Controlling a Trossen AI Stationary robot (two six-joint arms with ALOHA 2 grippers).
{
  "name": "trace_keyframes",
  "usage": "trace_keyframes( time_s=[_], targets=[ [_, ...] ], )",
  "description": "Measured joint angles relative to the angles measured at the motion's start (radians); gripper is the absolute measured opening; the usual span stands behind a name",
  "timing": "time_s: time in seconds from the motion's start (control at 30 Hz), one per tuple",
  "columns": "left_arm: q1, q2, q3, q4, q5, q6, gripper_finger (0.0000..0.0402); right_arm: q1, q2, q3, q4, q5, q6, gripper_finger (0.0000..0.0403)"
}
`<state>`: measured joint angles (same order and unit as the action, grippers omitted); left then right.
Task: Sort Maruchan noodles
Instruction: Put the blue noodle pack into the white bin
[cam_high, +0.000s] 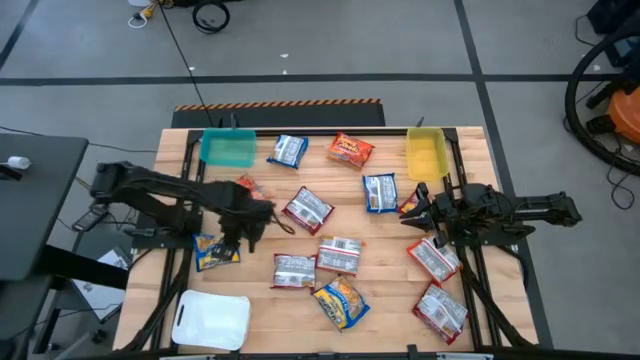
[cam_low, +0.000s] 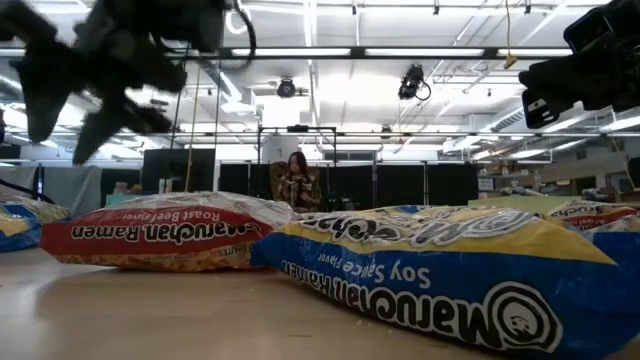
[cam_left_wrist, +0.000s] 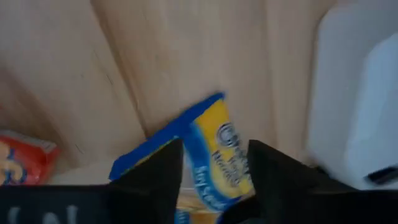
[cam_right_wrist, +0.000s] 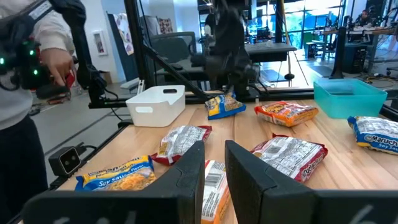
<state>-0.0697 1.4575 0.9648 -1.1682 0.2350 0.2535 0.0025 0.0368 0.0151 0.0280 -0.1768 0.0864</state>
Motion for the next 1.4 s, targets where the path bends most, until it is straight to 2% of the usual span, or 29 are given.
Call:
trace_keyframes(
  time_s=[0.2,0.37,0.53,0.7,0.83,1.07,1.2,1.4],
  targets=[
    [-0.022,0.153,0.002,-0.015,-0.111,0.247,0.0243,0.000,0.000,0.000,0.000,0.000,0.000,0.0069],
    [-0.044,0.212,0.002,-0.039,-0.138,0.446,0.0240,0.000,0.000,0.000,0.000,0.000,0.000,0.0069],
    [-0.077,0.250,0.002,0.000,-0.135,0.537,0.0231,0.000,0.000,0.000,0.000,0.000,0.000,0.0069],
    [-0.123,0.301,0.002,-0.020,-0.093,0.555,0.0214,0.000,0.000,0.000,0.000,0.000,0.000,0.0069],
    [-0.153,0.356,0.003,-0.021,-0.088,0.569,0.0184,0.000,0.000,0.000,0.000,0.000,0.000,0.0069],
    [-0.176,0.379,0.012,-0.037,-0.123,0.615,0.0087,0.000,0.000,0.000,0.000,0.000,0.000,0.0069],
    [-0.181,0.349,0.071,-0.114,-0.155,0.524,0.0021,0.000,0.000,0.000,0.000,0.000,0.000,0.0069],
    [-0.182,0.279,0.233,-0.263,-0.233,0.293,0.0016,0.000,0.000,0.000,0.000,0.000,0.000,0.0069]
  ],
)
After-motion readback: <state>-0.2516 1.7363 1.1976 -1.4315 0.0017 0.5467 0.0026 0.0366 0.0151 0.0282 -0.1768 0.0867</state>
